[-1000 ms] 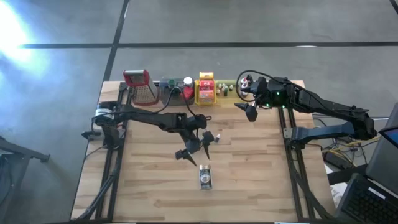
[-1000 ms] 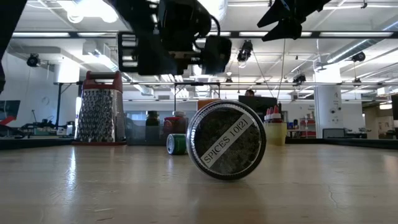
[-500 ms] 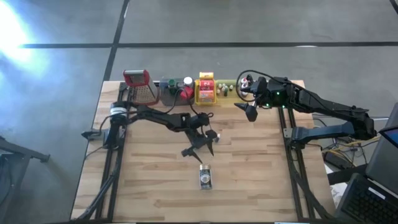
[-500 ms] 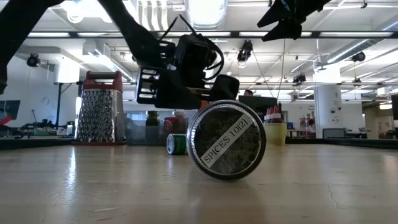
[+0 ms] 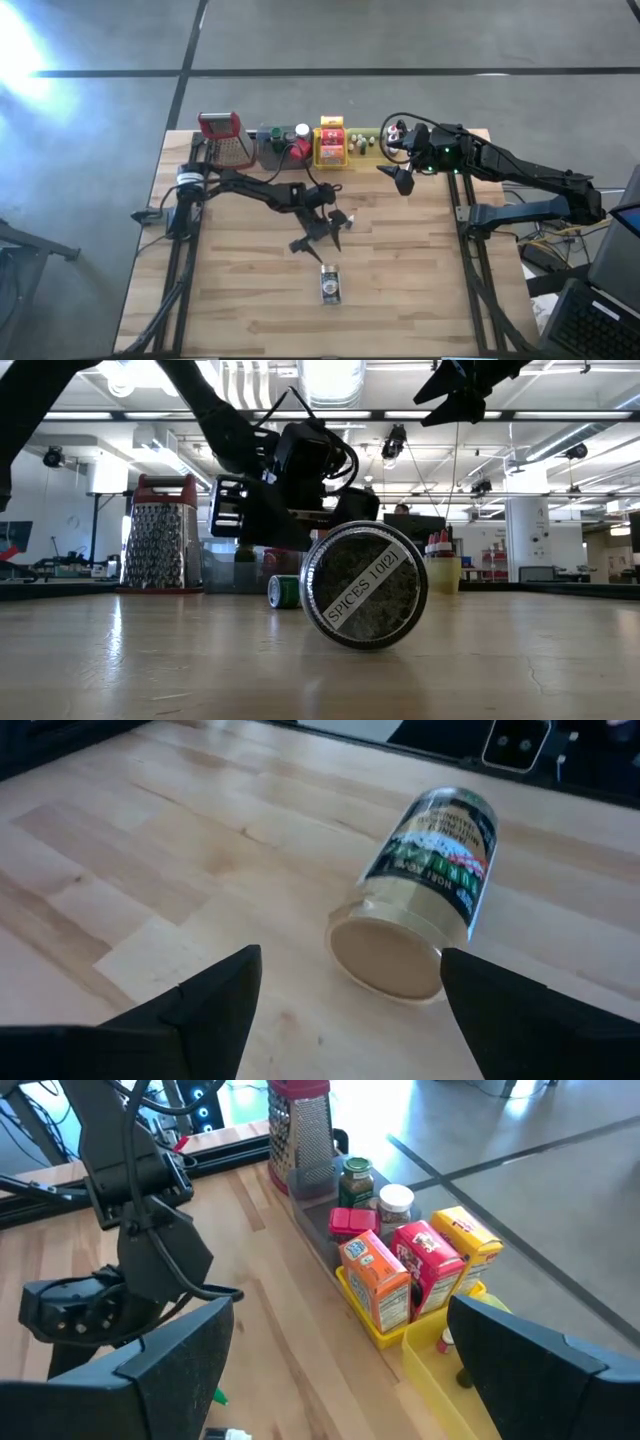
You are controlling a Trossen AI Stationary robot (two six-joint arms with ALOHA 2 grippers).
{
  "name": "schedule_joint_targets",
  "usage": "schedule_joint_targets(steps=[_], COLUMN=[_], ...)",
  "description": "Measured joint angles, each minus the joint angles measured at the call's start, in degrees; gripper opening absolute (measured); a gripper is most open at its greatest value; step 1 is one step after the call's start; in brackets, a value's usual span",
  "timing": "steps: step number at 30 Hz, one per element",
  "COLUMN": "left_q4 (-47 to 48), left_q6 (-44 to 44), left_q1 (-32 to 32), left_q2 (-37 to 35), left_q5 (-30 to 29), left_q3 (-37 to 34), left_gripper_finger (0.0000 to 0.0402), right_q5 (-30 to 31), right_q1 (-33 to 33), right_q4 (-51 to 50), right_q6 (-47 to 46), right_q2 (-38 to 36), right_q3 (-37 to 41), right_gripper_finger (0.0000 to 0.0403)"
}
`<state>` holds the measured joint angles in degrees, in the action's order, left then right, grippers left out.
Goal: Pick & Place Kitchen Items
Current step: Put the gold seasoning bottle into the black bin
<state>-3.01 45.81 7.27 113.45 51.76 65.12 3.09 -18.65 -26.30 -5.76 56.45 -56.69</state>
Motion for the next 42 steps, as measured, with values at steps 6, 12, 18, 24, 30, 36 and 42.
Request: schedule_joint_targets(steps=[6,12,18,24,30,36,42], left_q4=[-0.5,-0.5,-0.5,-1.4,-2.5,-3.9,-3.9], left_q6=[1.2,2.1,4.1,6.6,8.0,9.6,11.2], left_q1=[-0.2,-0.5,-1.9,-4.0,-5.6,-6.4,-5.4], left_q2=[0.8,1.8,2.5,2.5,2.5,2.5,2.5], left_q5=[-0.1,1.3,2.3,1.2,-0.1,-0.7,-1.2], left_q3=[-0.6,-0.9,-1.1,-1.2,-1.2,-1.2,0.2], left_gripper_finger=[0.0312,0.0312,0.0312,0.0312,0.0312,0.0312,0.0312], right_q5=[0.0,0.0,0.0,0.0,0.0,0.0,0.0], right_q1=[0.0,0.0,0.0,0.0,0.0,0.0,0.0], right_q4=[0.0,0.0,0.0,0.0,0.0,0.0,0.0], right_q6=[-0.1,0.0,0.2,0.2,0.0,-0.1,0.1], right_q2=[0.0,0.0,0.0,0.0,0.0,0.0,0.0], right_q3=[0.0,0.0,0.0,0.0,0.0,0.0,0.0], right_gripper_finger=[0.0363,0.0363,0.0364,0.0364,0.0363,0.0364,0.0364])
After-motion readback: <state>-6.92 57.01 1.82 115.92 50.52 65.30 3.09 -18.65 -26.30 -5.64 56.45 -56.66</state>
